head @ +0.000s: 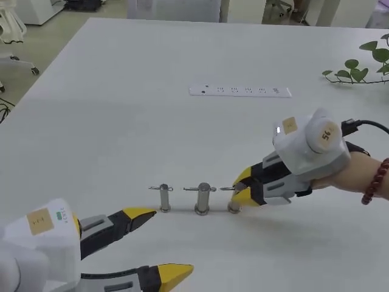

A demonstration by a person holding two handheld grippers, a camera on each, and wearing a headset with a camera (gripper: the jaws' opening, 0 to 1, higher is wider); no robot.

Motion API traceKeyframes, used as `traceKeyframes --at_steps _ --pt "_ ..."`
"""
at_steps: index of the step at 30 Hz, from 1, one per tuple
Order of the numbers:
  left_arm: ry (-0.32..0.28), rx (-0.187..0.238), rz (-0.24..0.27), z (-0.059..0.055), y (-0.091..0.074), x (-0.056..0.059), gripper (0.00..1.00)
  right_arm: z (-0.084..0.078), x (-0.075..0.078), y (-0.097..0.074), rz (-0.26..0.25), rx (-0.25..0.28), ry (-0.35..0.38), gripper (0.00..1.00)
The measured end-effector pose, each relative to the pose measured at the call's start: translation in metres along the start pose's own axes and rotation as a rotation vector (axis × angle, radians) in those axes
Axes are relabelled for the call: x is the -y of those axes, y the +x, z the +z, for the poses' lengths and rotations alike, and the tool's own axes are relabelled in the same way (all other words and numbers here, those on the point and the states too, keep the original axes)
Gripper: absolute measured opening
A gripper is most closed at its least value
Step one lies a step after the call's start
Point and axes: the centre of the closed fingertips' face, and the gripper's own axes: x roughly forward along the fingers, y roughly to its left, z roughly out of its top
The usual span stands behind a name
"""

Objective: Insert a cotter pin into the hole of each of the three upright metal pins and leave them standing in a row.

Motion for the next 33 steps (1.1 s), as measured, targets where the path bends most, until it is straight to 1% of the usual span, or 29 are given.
traceKeyframes --at_steps 7,14,19,21,26,28,31,33 --pt "-0.002 0.001 0.004 0.000 -0.001 -0.001 0.58 0.000 -0.001 0.000 0.002 -0.009 0.001 0.15" --pt "0.000 0.001 0.004 0.001 -0.002 -0.001 0.58 0.000 -0.001 0.000 0.001 0.006 0.048 0.15" --pt "0.002 0.000 0.005 0.002 -0.002 -0.001 0.59 0.000 -0.002 0.000 0.002 0.006 0.052 0.18" --pt "0.002 0.000 0.005 0.002 -0.002 -0.001 0.59 0.001 -0.003 0.000 0.005 0.008 0.068 0.20" --pt "0.001 0.004 0.012 0.004 -0.004 -0.004 0.61 0.003 -0.001 -0.002 -0.013 0.018 0.086 0.27" --pt "-0.001 0.006 0.016 0.005 -0.005 -0.005 0.62 0.005 -0.001 -0.003 -0.020 0.024 0.095 0.31" --pt "-0.003 0.008 0.021 0.006 -0.007 -0.006 0.64 0.007 0.000 -0.007 -0.035 0.031 0.120 0.36" --pt "-0.001 0.009 0.030 0.007 -0.008 -0.008 0.66 0.010 -0.002 -0.011 -0.040 0.048 0.147 0.38"
